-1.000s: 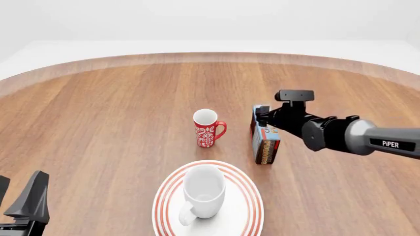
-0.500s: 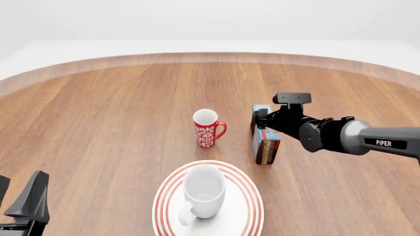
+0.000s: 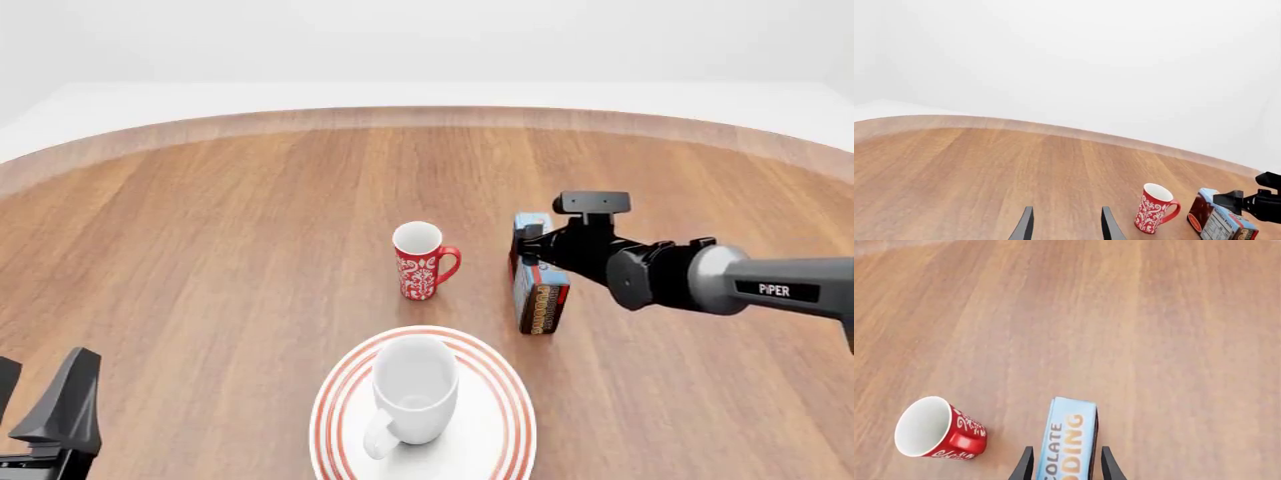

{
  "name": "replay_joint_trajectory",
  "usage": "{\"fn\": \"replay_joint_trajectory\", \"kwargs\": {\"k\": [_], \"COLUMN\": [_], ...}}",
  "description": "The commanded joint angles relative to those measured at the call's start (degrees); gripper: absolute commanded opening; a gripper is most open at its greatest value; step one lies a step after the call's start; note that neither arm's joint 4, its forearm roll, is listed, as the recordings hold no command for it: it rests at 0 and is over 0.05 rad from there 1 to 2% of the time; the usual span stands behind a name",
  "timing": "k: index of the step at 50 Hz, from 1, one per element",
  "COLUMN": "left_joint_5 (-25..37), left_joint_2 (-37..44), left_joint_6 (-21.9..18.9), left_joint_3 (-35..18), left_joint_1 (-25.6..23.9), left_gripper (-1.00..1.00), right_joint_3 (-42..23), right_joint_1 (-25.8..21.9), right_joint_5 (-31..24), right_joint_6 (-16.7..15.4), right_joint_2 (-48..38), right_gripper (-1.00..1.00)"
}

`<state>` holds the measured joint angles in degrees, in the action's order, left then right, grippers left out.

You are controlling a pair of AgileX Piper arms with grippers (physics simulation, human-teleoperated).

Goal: Pick up the white mug and put it on the plate, and put the chocolate pudding to the right of the plate.

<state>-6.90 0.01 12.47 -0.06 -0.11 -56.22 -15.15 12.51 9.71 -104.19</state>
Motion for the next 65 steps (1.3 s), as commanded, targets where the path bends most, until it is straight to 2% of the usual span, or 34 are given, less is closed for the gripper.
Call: {"fn": "replay_joint_trajectory", "kwargs": {"k": [1, 33, 65], "left_joint_5": [-0.03, -0.17, -0.17], "left_joint_2": [0.00, 0.00, 0.00], "left_joint_6": [-0.04, 0.04, 0.28], "left_joint_3": [0.02, -0.06, -0.18], "left_joint_1": [-0.02, 0.01, -0.02], "left_gripper": [1.00, 1.00, 1.00], "right_joint_3": [-0.31, -1.51, -2.75], "right_joint_1": [0.02, -0.15, -0.79], "right_joint_5": [-0.50, -2.08, -4.39], "right_joint_6": [-0.44, -1.11, 0.13], "right_joint_2": [-0.31, -0.93, -1.89], "right_gripper": [1.00, 1.00, 1.00]}}
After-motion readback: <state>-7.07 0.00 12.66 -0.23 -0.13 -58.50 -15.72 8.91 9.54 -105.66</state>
